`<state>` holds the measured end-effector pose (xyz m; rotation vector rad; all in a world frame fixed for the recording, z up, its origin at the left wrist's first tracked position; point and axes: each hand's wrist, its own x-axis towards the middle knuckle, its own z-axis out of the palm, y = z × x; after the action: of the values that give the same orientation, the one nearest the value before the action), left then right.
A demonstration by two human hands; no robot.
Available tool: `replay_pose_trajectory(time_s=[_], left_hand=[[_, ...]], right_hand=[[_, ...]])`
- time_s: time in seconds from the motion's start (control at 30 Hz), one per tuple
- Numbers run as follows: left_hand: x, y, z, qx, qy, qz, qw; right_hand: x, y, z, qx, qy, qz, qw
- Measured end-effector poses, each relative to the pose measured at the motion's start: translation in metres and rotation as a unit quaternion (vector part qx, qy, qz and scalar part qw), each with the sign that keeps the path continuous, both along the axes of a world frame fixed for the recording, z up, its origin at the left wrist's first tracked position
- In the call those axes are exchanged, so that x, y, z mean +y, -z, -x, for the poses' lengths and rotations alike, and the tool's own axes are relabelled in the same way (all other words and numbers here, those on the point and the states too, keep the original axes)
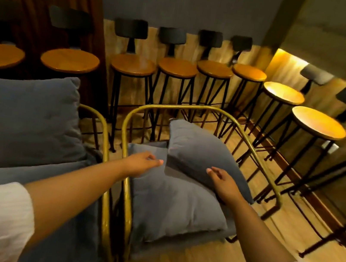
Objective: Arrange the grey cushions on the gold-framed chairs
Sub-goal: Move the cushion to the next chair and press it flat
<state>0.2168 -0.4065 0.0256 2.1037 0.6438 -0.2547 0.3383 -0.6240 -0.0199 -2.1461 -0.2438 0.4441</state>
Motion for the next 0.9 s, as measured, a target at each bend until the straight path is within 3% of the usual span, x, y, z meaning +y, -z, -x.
replay_pose_trajectory(time_s=[0.4,0.7,0.9], left_hand=[[0.000,0.020,-0.151,-0.004,0.028,0.030,0.999],[-0.003,0.063,-0.312,0.004,-0.143,0.079,0.987],[0.012,0.108,-0.392,0.015,-0.193,0.047,0.980]], right_hand=[[-0.043,0.037,-0.120,0.071,0.150,-0.025,0.986],[-0.040,0.090,-0.306,0.138,0.108,0.040,0.984],[-0.015,0.135,-0.392,0.221,0.105,0.053,0.968]])
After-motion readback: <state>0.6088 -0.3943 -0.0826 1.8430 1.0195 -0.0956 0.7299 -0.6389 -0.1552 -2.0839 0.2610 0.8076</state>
